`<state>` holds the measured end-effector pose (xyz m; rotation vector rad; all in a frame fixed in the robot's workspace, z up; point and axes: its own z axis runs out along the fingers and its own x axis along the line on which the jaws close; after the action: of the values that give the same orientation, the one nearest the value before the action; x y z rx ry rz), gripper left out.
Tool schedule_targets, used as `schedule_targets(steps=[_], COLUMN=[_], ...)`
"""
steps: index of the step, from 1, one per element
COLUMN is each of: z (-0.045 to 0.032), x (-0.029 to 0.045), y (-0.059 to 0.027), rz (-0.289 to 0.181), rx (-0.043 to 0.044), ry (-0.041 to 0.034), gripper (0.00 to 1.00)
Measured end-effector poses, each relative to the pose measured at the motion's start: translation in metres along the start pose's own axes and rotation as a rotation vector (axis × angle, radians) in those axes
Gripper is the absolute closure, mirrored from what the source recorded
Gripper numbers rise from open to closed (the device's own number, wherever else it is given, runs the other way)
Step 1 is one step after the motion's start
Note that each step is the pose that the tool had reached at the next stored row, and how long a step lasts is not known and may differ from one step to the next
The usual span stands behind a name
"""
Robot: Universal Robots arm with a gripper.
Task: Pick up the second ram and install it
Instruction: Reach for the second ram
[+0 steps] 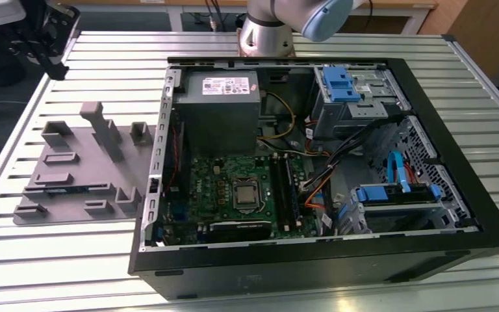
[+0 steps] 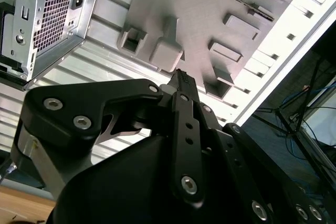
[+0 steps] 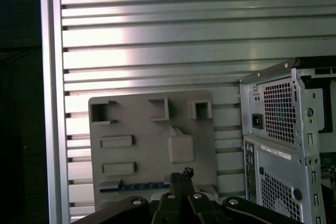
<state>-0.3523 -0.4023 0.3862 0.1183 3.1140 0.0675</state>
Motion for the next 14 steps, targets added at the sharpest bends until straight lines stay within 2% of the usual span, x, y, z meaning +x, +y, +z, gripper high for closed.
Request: schedule_targets(steps=[14], z=[-0.0002], x=[0.0067], y=[-0.0041], rz=[0.0], rx=[0.0], ry=[0.0], gripper=[0.89])
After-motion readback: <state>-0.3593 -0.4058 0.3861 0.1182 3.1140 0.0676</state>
